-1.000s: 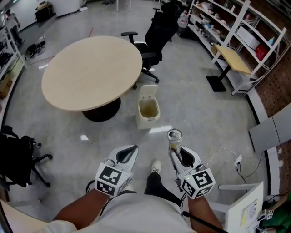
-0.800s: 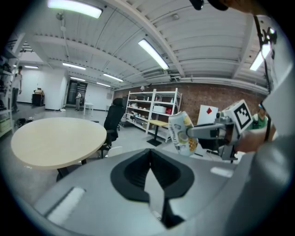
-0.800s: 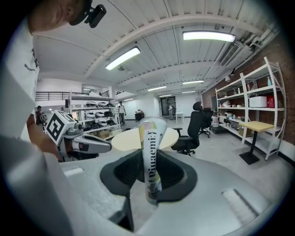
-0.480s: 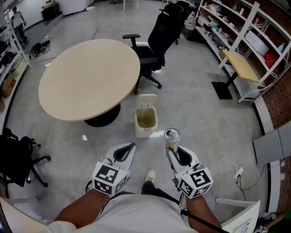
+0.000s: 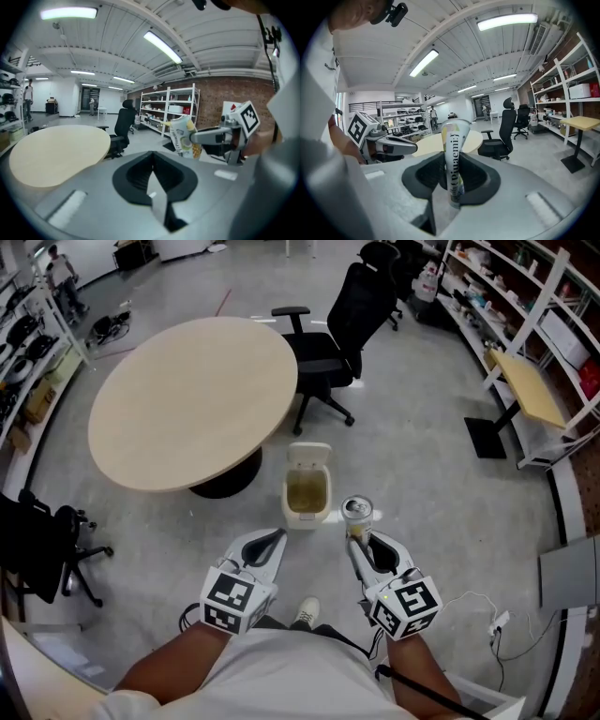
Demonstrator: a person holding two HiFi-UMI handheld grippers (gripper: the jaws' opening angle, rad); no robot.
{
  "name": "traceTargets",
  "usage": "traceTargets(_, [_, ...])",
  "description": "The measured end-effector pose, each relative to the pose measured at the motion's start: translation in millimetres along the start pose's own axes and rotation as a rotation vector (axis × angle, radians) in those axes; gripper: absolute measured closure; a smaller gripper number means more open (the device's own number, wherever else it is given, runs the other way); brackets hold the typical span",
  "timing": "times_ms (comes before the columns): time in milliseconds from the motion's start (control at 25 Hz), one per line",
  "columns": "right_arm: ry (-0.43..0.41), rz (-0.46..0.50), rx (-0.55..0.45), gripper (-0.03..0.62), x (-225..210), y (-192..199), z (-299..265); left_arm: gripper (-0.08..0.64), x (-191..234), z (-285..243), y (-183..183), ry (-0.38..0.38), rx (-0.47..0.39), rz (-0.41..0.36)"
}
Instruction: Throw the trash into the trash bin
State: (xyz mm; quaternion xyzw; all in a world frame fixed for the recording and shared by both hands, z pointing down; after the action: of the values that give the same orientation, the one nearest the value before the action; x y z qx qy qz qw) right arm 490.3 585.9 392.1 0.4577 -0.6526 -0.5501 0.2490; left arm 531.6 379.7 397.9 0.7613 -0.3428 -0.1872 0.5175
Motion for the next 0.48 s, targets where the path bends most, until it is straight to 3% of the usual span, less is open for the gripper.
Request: traceTargets(480, [-0.088,-0.040,0.021,0.494,-22.3,3.5,-36.0,0.551,15.1,-12.8,-15.0,-0.057,0.046,-0.004])
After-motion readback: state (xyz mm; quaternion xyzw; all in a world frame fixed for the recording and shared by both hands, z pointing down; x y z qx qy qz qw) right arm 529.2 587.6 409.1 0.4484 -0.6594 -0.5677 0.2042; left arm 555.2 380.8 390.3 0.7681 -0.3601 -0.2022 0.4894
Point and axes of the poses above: the fingertips, and each gripper's own axes: z backward along the fingers, x to its left, y out of its underside, the point moved 7 cm from there along z, backward along the fingers, and after that the axes turned 3 degrees about -y, right-handed, at the moved point
